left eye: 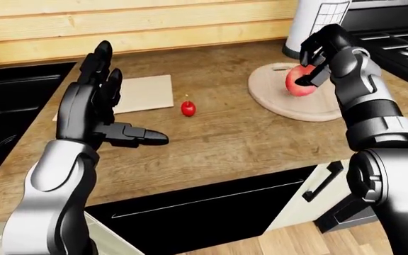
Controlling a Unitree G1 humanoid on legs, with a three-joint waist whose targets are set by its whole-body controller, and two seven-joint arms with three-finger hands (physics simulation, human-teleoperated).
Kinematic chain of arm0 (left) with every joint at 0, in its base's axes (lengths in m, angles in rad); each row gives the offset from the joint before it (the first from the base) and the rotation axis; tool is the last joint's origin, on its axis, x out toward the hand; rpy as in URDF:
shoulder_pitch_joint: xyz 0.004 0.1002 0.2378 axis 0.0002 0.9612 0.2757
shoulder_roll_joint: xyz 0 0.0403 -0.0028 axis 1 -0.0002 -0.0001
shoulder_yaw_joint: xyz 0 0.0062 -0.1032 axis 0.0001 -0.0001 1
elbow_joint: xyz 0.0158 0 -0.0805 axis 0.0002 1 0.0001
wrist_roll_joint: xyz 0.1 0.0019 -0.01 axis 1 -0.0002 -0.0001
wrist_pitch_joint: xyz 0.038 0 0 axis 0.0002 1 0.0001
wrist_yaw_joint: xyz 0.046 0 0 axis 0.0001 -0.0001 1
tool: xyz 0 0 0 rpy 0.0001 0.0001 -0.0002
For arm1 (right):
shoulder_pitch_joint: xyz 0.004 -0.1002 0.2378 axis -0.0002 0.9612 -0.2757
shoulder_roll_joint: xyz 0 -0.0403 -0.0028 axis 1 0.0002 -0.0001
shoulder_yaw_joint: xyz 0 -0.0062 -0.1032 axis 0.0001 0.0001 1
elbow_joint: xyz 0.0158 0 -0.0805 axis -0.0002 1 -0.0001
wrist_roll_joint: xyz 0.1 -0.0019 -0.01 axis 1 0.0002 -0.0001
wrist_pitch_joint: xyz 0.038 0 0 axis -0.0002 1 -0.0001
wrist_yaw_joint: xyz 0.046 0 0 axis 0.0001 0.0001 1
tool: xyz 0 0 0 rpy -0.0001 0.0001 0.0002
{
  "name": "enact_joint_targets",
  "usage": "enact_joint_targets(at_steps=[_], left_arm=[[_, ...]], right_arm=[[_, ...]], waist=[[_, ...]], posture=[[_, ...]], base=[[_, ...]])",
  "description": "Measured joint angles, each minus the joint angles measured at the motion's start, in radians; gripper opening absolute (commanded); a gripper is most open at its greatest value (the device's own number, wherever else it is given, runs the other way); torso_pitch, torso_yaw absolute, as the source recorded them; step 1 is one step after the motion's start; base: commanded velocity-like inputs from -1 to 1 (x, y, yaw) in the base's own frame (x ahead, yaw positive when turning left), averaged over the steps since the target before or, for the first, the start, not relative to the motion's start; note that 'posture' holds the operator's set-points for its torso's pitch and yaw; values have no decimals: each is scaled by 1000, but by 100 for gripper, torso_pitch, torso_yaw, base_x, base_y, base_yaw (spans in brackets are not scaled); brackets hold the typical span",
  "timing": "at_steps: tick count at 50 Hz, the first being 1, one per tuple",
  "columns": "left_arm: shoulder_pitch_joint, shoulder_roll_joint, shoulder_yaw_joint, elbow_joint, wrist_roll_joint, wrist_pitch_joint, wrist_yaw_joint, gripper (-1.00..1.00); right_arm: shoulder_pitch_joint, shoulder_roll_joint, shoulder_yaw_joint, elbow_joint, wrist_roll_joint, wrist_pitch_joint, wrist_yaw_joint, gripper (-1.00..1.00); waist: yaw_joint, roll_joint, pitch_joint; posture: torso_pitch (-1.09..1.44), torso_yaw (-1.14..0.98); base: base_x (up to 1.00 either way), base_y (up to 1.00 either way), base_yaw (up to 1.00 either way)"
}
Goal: Place the cherry and the pomegranate on separate cutting boards.
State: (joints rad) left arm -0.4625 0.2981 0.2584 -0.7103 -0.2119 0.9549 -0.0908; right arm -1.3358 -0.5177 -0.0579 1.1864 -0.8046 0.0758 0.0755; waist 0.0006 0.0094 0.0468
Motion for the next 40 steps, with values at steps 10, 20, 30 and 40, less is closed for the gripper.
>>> enact_joint_targets(at_steps=[10,20,30,40], left_arm=[[1,-2,-1,6,4,-7,-1,100],[-3,-2,-3,1,5,-1,-1,100],[2,-5,-2,-6,6,3,-1,100],[3,-4,2,-6,4,2,0,100]], right_arm=[[23,0,4,27,-13,12,-52,-88],[35,9,3,25,-7,3,-59,-4],[52,10,4,22,-10,10,-58,56],[62,12,3,23,-6,11,-55,48]], waist=[[1,-2,-2],[1,-6,-7],[3,-8,-8],[4,-6,-10]], posture=[[0,0],[0,0],[0,0],[0,0]], base=[[0,0,0],[0,0,0],[0,0,0],[0,0,0]])
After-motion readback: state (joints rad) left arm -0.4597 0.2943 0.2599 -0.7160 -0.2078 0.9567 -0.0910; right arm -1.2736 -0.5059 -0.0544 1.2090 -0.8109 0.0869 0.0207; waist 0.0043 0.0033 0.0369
